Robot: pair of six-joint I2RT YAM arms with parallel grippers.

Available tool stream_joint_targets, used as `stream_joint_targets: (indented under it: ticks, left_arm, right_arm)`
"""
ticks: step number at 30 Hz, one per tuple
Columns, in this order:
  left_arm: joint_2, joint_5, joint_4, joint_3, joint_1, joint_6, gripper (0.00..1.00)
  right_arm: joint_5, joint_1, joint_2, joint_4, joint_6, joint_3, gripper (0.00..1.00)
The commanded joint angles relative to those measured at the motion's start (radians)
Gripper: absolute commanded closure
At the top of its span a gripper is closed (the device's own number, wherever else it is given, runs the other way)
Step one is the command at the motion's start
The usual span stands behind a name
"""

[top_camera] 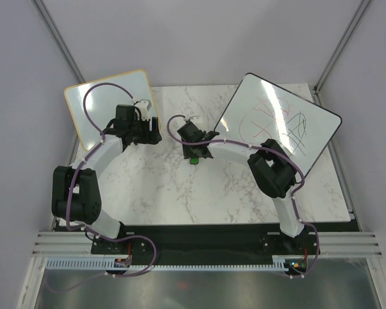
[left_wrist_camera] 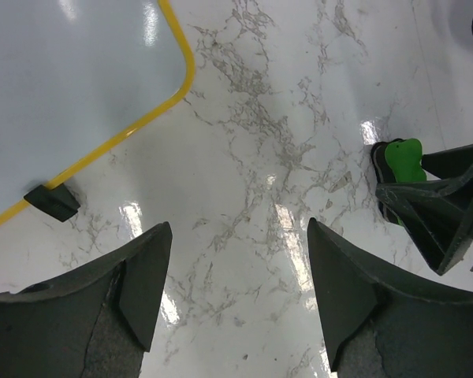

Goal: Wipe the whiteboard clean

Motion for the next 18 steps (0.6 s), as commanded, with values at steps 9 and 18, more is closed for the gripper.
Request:
stream_joint_targets:
  ticks: [9,18]
  left_arm:
    - [-0.028,0.081,0.009,0.004,0.005,0.016,0.23]
    - [-0.023,0.093,0.012,0.004,0.005,0.018,0.22]
  right_arm:
    - [0.047,0.006,0.028,-0.048,0.027,0.044,0.54]
    - [0.079,0.008,0.014,-0.053,0.018,0.046,0.86]
